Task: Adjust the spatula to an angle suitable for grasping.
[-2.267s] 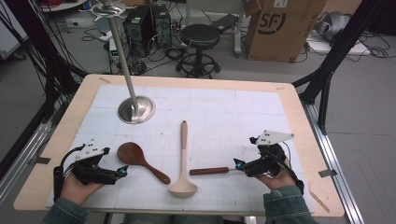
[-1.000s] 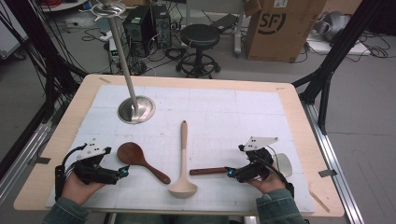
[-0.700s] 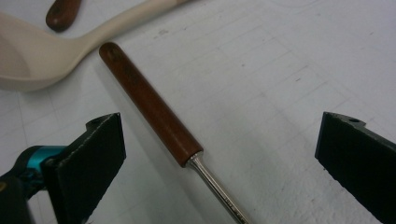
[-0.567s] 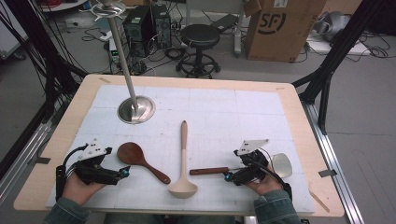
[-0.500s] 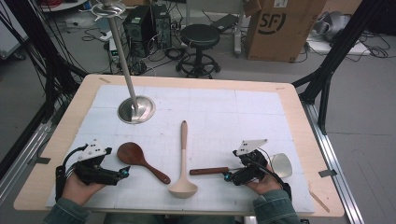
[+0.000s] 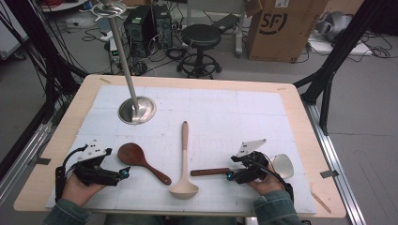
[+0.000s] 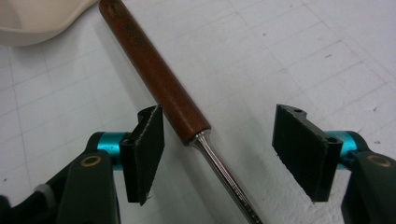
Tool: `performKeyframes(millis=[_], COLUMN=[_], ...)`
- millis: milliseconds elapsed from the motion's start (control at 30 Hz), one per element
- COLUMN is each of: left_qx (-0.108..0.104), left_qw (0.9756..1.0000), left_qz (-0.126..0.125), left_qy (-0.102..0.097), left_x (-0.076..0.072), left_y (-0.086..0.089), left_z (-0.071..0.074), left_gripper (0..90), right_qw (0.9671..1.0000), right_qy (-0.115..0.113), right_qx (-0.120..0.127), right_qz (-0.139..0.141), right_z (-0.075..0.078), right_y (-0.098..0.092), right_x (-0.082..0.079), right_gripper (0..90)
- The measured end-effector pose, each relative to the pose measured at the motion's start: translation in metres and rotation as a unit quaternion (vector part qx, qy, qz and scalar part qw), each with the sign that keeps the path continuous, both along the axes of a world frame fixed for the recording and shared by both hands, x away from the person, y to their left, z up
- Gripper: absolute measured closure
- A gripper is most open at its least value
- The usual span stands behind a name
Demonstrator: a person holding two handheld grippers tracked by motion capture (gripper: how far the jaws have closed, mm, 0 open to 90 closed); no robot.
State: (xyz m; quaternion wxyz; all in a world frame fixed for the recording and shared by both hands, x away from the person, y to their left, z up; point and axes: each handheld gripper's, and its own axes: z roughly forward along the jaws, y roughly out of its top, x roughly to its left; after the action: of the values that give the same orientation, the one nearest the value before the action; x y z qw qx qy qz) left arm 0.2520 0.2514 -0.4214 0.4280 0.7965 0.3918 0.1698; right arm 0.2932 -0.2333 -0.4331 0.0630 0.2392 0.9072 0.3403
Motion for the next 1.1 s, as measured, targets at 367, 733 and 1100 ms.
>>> performKeyframes(millis=[367, 733, 1100], left_qx=[0.001, 0.0, -0.001], left_qw=[1.0, 1.0, 1.0], left_qz=[-0.001, 0.0, 0.0], left_qy=[0.0, 0.0, 0.001], left_x=[0.0, 0.0, 0.001], left_y=[-0.001, 0.001, 0.001], left_z=[0.0, 0.0, 0.0], left_gripper=[1.6, 1.6, 1.7], right_qw=[0.9997, 0.9998, 0.9999], right_qy=[0.004, 0.008, 0.014], right_qx=[0.0, 0.005, -0.003], right_qz=[0.022, 0.018, 0.001], right_z=[-0.001, 0.003, -0.002], right_y=[0.004, -0.005, -0.021], right_x=[0.0, 0.0, 0.0], right_gripper=[48.6, 52.8, 55.3])
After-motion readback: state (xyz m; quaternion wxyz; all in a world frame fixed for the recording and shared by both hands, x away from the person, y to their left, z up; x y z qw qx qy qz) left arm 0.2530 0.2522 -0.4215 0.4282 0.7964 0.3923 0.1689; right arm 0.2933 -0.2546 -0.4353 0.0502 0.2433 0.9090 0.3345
